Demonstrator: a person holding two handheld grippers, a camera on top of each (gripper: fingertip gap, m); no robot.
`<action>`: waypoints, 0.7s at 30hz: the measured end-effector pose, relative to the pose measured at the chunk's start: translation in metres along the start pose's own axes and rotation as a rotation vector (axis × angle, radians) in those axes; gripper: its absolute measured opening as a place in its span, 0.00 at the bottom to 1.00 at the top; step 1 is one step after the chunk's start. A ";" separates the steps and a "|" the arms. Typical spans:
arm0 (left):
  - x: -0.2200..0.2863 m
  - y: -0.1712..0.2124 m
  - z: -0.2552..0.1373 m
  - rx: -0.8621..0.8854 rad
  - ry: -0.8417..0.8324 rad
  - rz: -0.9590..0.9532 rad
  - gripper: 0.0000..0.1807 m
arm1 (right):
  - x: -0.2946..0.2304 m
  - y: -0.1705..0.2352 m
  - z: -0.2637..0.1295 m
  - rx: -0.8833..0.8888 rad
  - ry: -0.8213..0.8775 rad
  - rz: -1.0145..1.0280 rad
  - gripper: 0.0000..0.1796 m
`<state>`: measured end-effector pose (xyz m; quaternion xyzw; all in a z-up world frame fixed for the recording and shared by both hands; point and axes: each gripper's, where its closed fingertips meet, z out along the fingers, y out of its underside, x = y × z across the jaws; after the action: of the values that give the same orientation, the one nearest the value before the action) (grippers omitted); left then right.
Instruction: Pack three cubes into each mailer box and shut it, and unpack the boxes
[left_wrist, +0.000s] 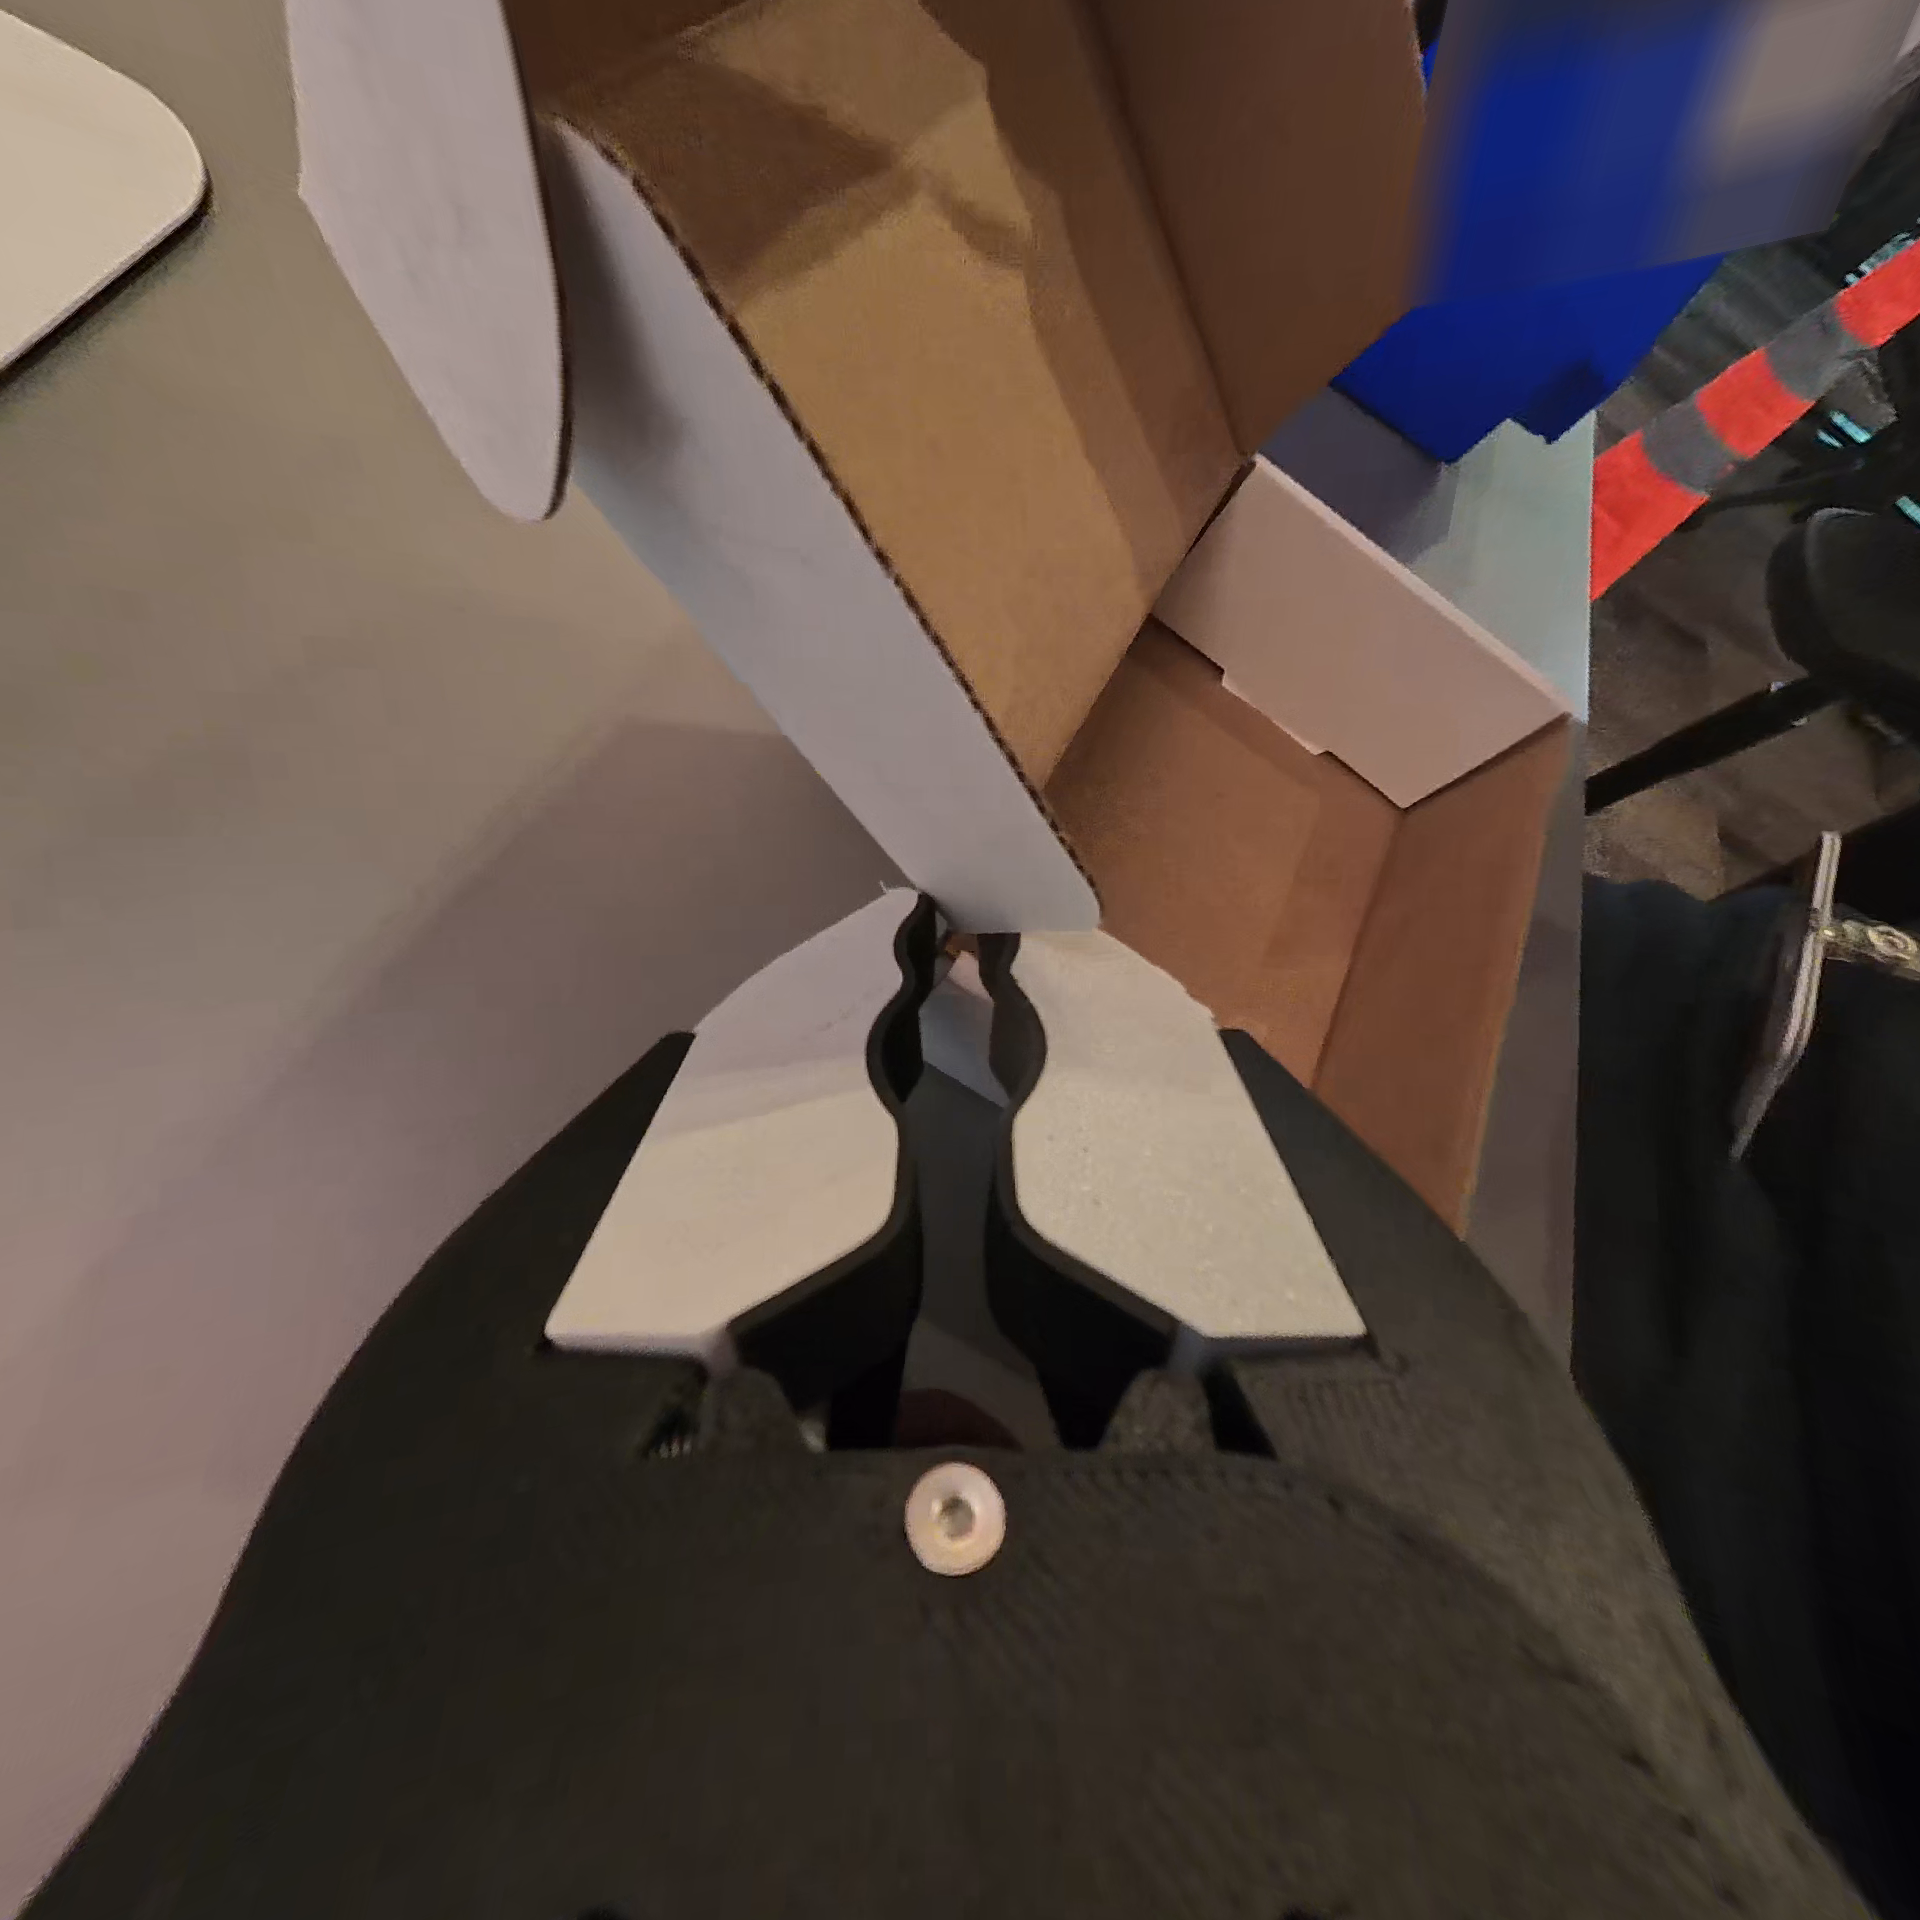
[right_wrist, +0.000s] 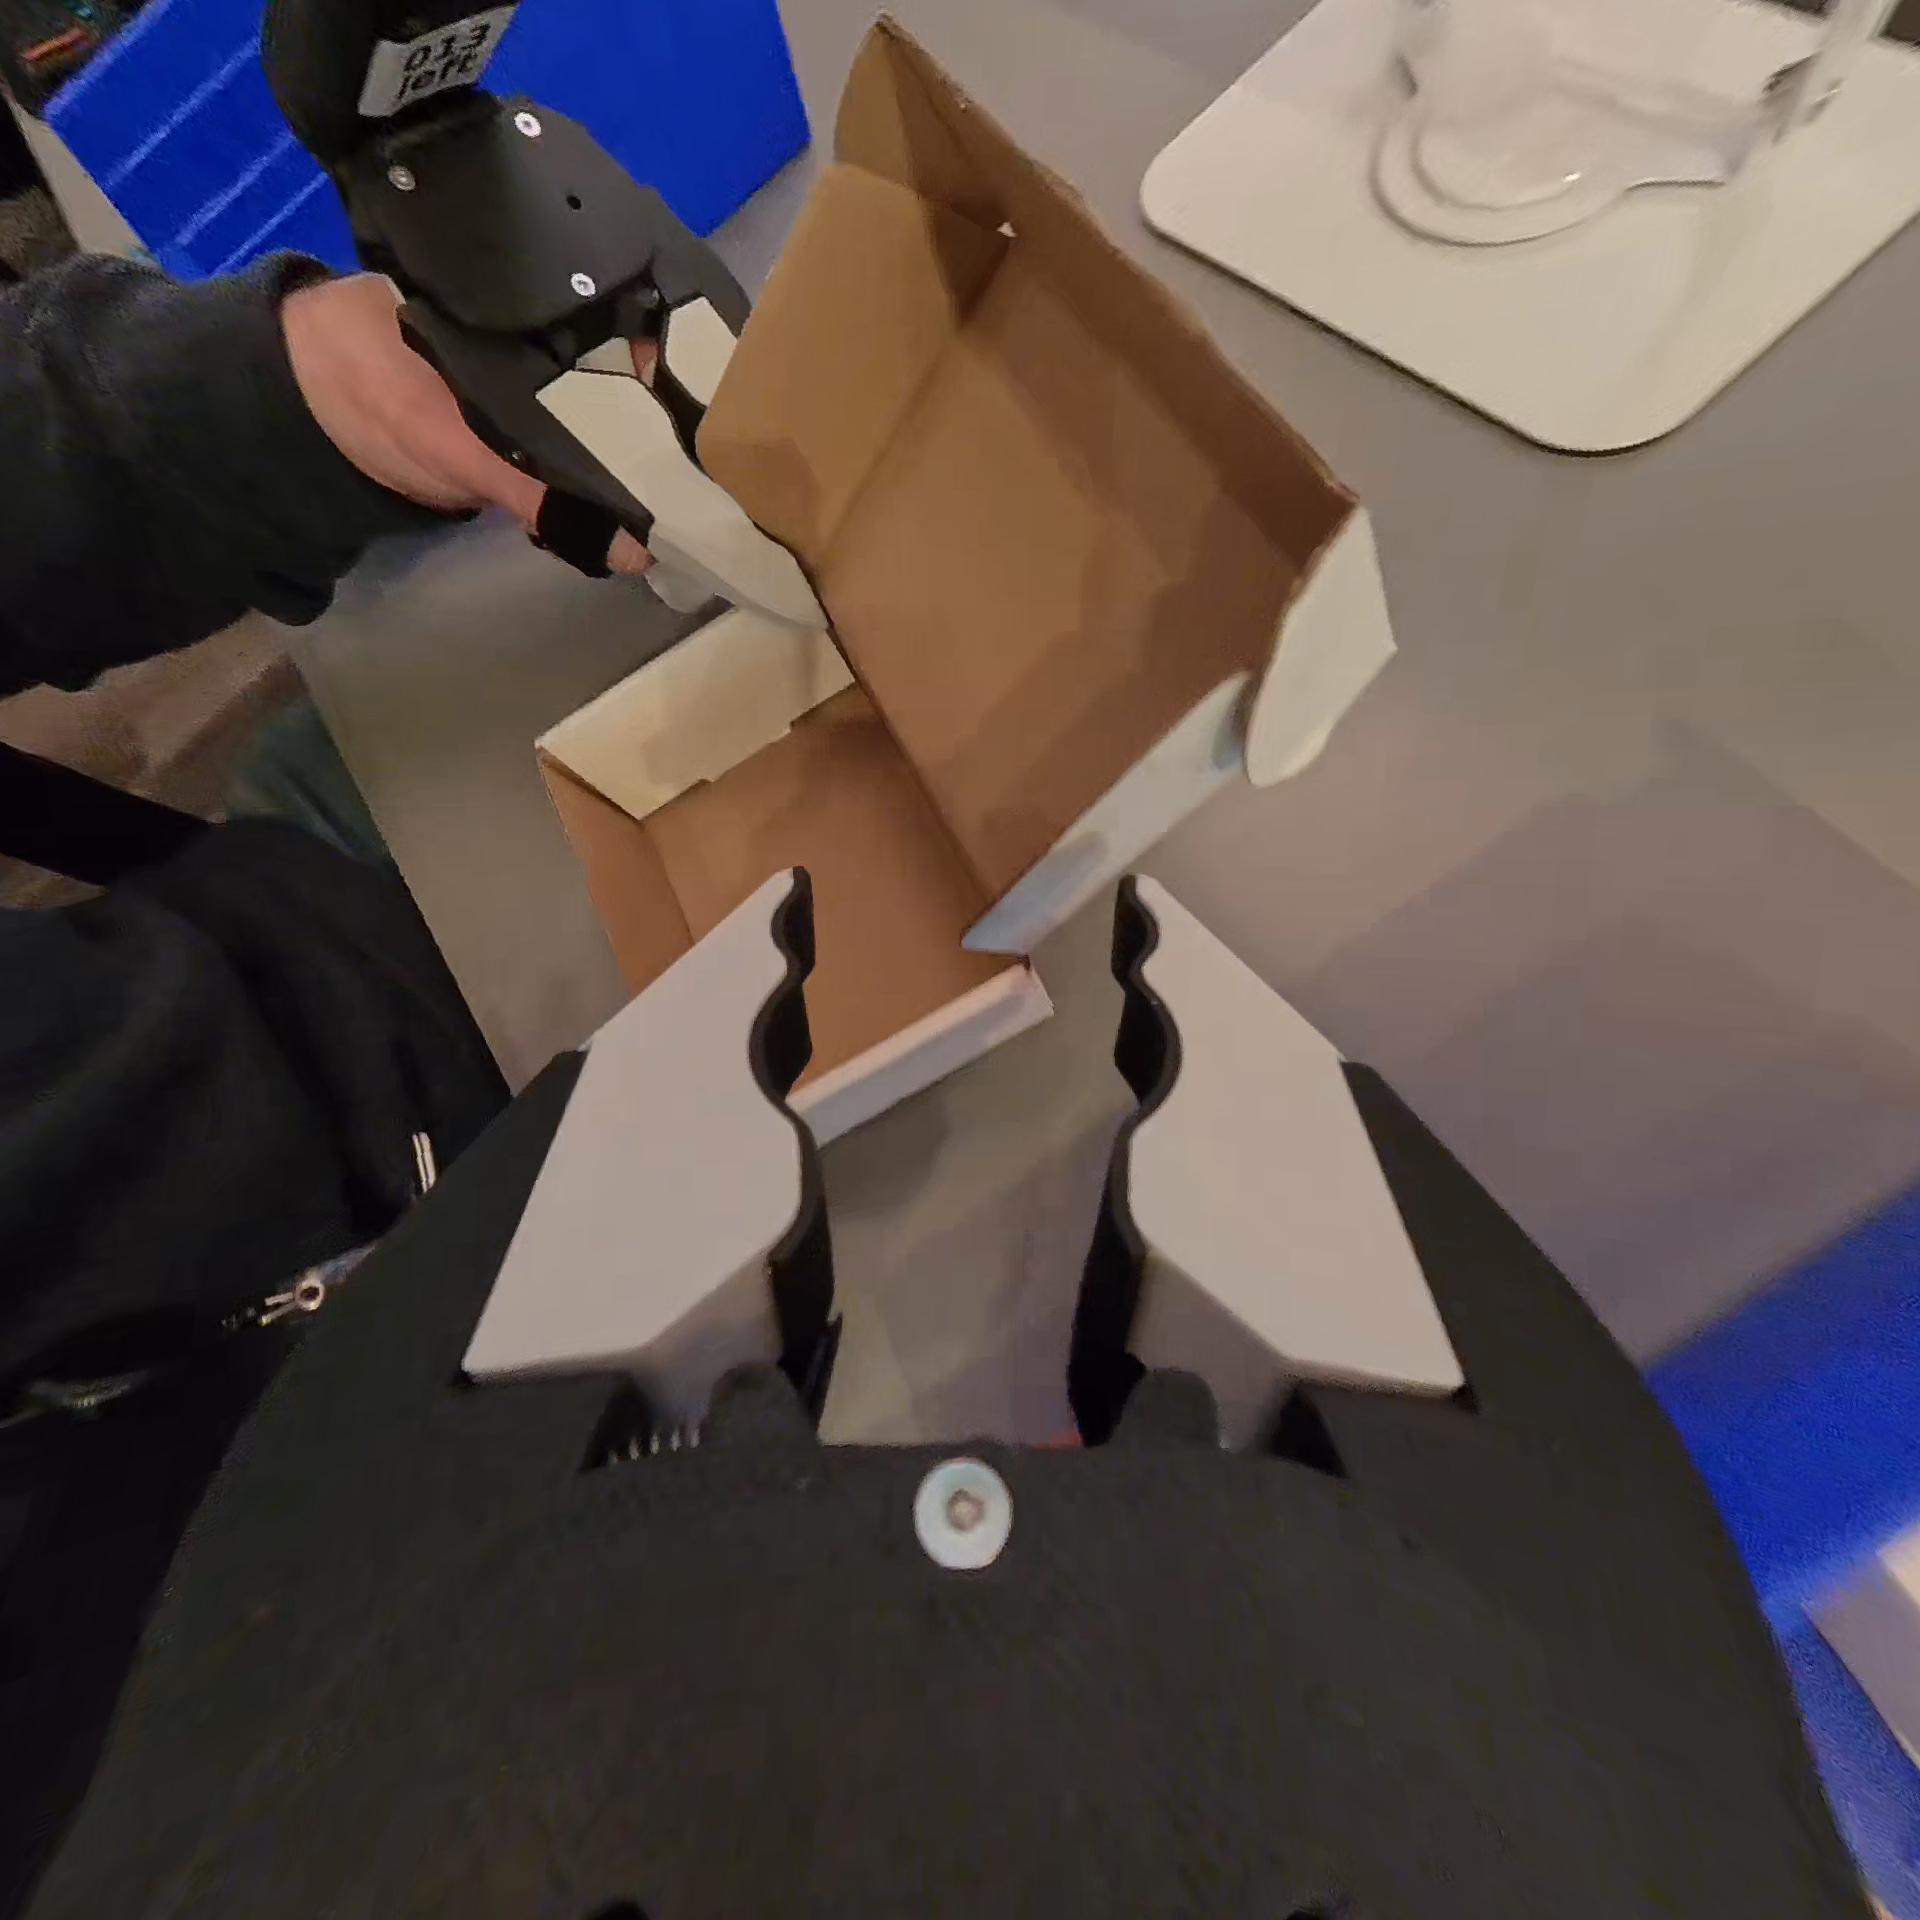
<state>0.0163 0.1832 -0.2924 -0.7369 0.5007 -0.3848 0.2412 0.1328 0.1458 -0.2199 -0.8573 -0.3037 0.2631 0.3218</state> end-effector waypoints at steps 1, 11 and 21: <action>0.001 0.002 -0.002 -0.007 0.014 -0.005 0.04 | -0.002 0.000 0.009 -0.005 -0.020 0.014 0.33; 0.009 -0.005 -0.023 0.055 0.097 -0.016 0.10 | 0.001 -0.012 0.026 0.127 -0.090 0.146 0.30; 0.003 -0.009 -0.033 0.107 0.068 -0.070 0.10 | 0.002 -0.007 0.037 0.108 -0.088 0.130 0.25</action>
<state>-0.0049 0.1850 -0.2655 -0.7265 0.4615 -0.4440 0.2493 0.1083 0.1659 -0.2398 -0.8442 -0.2465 0.3369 0.3363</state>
